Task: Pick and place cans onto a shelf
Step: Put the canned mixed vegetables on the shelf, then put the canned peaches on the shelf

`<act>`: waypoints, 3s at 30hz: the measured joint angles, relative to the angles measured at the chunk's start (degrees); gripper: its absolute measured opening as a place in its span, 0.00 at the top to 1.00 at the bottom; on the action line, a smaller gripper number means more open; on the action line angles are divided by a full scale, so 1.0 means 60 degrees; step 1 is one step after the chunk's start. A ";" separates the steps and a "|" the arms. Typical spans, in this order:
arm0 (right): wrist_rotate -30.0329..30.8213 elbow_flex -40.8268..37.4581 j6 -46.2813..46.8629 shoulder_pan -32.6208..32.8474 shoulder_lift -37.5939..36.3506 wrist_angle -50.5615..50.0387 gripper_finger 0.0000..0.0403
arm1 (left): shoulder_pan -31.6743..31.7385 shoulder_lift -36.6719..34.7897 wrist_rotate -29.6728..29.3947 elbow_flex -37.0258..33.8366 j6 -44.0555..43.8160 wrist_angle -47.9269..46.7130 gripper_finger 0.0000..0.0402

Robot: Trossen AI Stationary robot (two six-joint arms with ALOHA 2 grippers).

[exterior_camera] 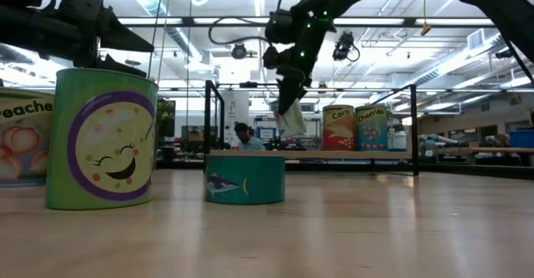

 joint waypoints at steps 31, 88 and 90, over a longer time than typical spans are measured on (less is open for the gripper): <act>0.2477 0.0578 -0.0047 0.0778 0.0541 0.0717 0.03 | 0.0000 -0.0004 0.0198 0.0000 0.0002 -0.0004 0.01; 0.4732 0.2446 0.2685 0.0050 0.0552 -0.3542 0.08 | 0.0000 -0.0004 0.0326 0.0000 0.0001 -0.0011 0.01; 0.3829 0.2477 0.2381 0.0374 0.0449 -0.3313 0.08 | 0.0000 -0.0004 0.0648 0.0000 0.0011 -0.0011 0.01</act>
